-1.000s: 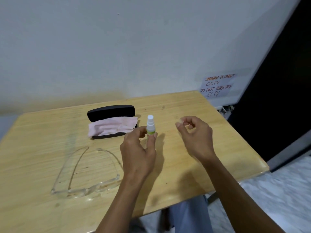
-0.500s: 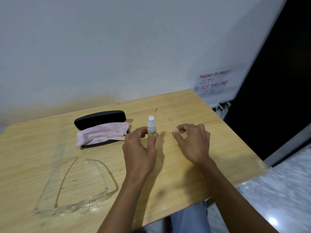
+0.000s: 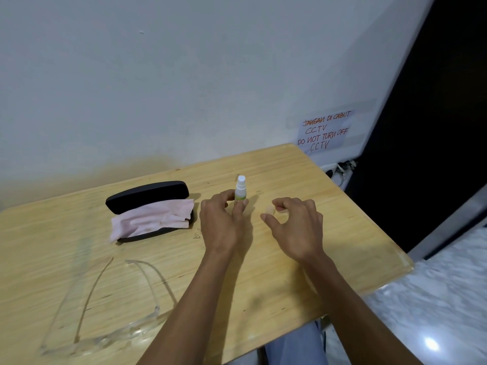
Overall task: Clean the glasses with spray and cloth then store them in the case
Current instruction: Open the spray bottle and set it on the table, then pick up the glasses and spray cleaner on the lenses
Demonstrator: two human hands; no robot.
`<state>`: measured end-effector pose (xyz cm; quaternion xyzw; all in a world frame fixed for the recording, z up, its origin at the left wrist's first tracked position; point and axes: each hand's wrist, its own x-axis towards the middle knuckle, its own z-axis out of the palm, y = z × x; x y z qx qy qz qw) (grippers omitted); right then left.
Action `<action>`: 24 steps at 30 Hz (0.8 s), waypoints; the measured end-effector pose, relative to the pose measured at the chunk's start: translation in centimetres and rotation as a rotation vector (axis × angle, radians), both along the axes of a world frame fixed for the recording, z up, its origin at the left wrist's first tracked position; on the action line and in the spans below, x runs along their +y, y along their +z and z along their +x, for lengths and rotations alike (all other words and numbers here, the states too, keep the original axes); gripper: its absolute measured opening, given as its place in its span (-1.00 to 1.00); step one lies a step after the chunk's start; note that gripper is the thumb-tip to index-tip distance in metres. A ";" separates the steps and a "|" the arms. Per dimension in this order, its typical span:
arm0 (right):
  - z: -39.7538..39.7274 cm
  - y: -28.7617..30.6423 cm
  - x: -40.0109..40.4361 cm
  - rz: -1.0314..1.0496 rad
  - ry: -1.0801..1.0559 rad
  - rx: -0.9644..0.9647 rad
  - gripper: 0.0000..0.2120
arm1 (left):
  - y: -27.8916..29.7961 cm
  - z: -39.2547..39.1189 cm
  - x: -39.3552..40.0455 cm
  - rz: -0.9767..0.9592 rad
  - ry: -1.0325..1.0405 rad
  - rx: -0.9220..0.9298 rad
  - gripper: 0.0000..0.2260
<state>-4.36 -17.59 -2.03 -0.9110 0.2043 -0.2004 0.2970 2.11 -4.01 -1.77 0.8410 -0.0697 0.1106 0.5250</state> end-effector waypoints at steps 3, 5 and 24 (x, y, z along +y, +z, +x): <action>-0.1 -0.1 0.1 0.008 -0.005 -0.010 -0.61 | -0.1 0.0 0.0 -0.005 0.006 0.010 -0.80; -0.2 -0.1 0.2 0.016 -0.007 -0.011 -0.62 | 0.0 0.0 0.0 -0.002 0.008 0.003 -0.80; -4.6 2.2 7.5 0.112 0.271 -0.162 -0.78 | 7.5 -8.3 11.7 0.244 -0.043 -0.118 -0.76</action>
